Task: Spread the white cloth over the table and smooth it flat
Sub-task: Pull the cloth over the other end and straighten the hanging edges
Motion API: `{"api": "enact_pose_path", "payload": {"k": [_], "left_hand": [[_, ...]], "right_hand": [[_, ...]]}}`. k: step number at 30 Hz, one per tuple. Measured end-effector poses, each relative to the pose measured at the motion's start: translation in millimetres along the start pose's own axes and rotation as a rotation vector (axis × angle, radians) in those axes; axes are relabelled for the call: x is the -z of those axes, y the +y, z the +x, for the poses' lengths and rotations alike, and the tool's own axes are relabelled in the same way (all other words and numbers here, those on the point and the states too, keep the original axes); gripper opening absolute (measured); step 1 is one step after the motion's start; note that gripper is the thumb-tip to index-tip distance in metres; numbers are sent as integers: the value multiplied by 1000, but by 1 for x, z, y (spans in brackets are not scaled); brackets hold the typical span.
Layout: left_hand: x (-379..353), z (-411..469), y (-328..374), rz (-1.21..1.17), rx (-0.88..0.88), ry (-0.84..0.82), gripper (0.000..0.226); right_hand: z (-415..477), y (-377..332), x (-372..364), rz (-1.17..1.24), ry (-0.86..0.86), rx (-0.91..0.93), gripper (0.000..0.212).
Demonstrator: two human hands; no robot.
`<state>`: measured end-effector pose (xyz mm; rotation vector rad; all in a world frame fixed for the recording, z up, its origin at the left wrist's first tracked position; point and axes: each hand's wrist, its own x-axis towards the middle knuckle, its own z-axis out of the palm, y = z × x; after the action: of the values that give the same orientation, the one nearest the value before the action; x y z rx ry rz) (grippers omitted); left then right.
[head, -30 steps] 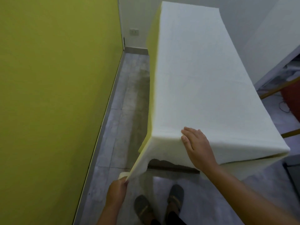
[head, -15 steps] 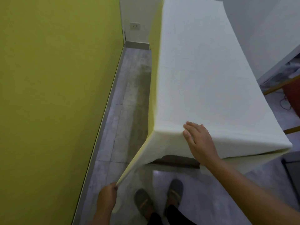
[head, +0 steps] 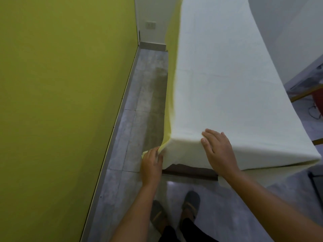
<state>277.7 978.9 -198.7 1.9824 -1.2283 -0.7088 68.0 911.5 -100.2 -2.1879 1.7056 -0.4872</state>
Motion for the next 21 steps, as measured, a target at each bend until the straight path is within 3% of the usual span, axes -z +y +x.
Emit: {"api": "enact_pose_path", "payload": {"k": [2, 8, 12, 16, 21], "left_hand": [[1, 3, 4, 34, 0, 22, 15], [11, 6, 6, 132, 67, -27, 12], [14, -2, 4, 227, 239, -105, 52], [17, -13, 24, 46, 273, 45, 50], [22, -6, 87, -19, 57, 370, 44]], "right_hand": [[0, 0, 0, -4, -3, 2, 44], [0, 1, 7, 4, -78, 1, 43], [-4, 5, 14, 49, -91, -24, 49], [-10, 20, 25, 121, -67, -38, 46], [-23, 54, 41, 208, 105, 5, 31]]}}
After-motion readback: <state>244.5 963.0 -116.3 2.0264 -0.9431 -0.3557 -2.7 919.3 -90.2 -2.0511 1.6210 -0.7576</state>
